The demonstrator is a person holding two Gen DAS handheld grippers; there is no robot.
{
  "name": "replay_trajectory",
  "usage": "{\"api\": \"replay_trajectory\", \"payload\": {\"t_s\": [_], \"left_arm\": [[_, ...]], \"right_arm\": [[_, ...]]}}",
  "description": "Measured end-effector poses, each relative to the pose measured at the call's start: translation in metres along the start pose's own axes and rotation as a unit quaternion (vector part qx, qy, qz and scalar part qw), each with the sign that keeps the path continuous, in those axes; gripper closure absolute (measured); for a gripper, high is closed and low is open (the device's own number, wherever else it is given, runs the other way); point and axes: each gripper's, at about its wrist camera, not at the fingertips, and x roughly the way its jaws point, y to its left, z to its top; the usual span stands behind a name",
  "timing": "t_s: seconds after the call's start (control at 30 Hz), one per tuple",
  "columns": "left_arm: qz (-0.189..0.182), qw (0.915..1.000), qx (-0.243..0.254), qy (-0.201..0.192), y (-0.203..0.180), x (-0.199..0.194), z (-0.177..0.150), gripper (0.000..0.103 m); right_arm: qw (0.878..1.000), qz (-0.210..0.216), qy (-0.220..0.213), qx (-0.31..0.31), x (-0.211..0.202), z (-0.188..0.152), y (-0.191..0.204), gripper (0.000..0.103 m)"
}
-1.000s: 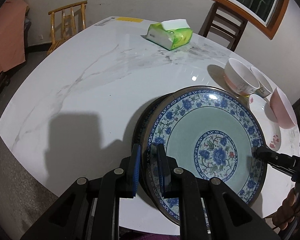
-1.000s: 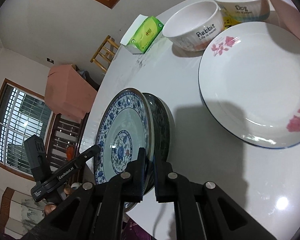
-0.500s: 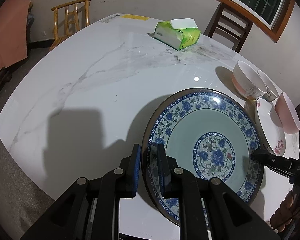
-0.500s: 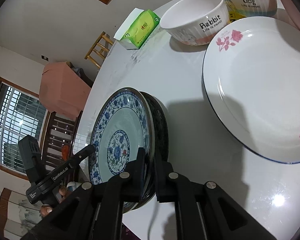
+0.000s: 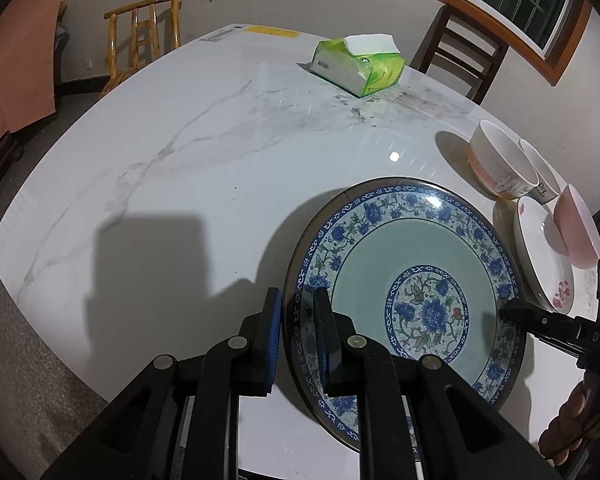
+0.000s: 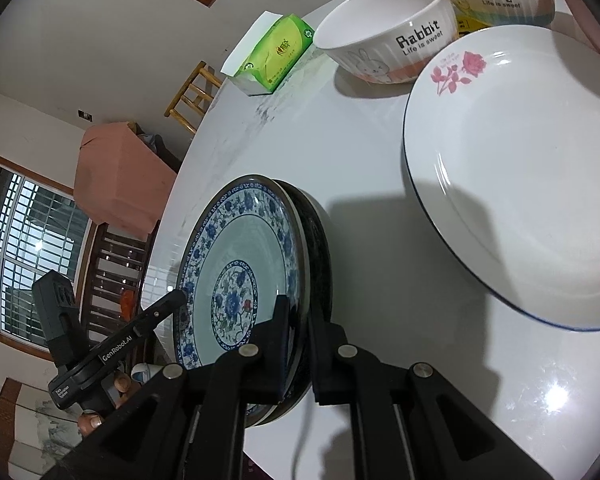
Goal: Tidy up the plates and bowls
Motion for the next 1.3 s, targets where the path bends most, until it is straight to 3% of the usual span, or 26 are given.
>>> {"api": "replay_trajectory", "payload": {"t_s": [0.4,0.6,0.73,0.87,1.1,1.23,1.3], "left_arm": [[-0.006,1.0,-0.005,0.002,0.002,0.002,0.001,0.09],[-0.018,0.9995,0.003,-0.025,-0.001,-0.008,0.002,0.079],[-0.011,0.9984,0.018,-0.053,-0.008,-0.018,0.001,0.06],[-0.019,0.998,0.017,-0.059,-0.009,-0.018,-0.001,0.059],[-0.018,0.9987,0.014,-0.046,-0.007,-0.009,-0.005,0.058],[-0.018,0.9987,0.017,-0.045,-0.008,-0.007,-0.007,0.058],[-0.015,0.9987,0.02,-0.044,-0.009,-0.006,-0.007,0.056]], "right_arm": [[1.0,0.001,-0.001,0.003,0.002,0.002,-0.003,0.094],[1.0,-0.004,-0.003,-0.002,0.002,0.003,0.0,0.093],[1.0,-0.02,-0.012,-0.018,0.002,0.003,0.006,0.092],[0.998,-0.049,-0.021,-0.045,0.002,0.004,0.016,0.091],[0.983,-0.119,-0.041,-0.13,0.005,-0.002,0.04,0.086],[0.968,-0.163,-0.054,-0.183,0.009,-0.008,0.054,0.084],[0.958,-0.189,-0.061,-0.209,0.011,-0.012,0.06,0.073]]}}
